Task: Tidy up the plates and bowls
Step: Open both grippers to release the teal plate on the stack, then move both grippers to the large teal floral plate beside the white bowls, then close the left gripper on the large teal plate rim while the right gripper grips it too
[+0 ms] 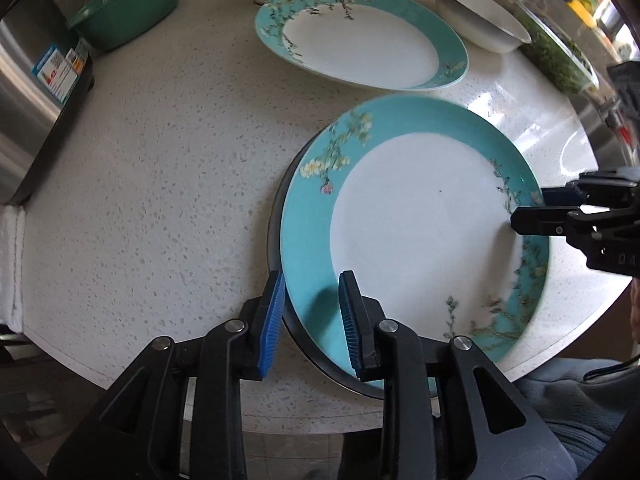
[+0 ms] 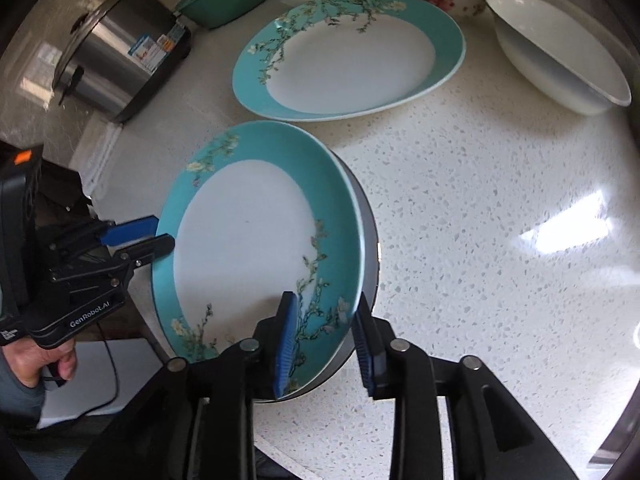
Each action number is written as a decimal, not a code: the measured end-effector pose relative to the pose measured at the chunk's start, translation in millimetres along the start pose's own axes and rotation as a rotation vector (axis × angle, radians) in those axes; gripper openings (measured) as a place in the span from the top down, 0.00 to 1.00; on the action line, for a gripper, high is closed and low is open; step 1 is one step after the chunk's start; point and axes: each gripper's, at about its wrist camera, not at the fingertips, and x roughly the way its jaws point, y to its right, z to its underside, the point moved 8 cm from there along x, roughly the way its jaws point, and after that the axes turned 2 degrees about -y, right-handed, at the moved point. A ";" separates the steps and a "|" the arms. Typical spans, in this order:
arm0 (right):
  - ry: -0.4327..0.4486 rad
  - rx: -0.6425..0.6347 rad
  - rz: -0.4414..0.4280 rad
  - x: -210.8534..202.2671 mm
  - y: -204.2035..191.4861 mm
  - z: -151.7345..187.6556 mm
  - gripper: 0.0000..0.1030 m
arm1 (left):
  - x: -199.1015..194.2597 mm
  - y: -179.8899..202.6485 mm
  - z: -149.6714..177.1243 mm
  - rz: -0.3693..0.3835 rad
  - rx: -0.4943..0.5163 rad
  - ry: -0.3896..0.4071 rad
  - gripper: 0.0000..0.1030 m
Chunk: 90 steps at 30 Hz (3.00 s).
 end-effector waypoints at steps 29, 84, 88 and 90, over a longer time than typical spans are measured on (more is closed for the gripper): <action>0.400 0.185 -0.211 -72.7 3.3 -3.7 0.01 | -59.2 -47.2 -21.4 0.441 -0.215 0.304 0.08; 0.253 0.611 -0.522 14.7 133.1 -138.7 0.78 | 70.5 -107.8 -231.8 0.623 -0.053 -0.064 0.82; 0.238 0.631 -0.496 15.7 136.7 -135.6 0.86 | 71.6 -107.2 -229.7 0.620 -0.057 -0.076 0.86; 0.236 0.634 -0.492 16.1 137.4 -135.2 0.86 | 71.6 -105.9 -229.9 0.612 -0.052 -0.078 0.86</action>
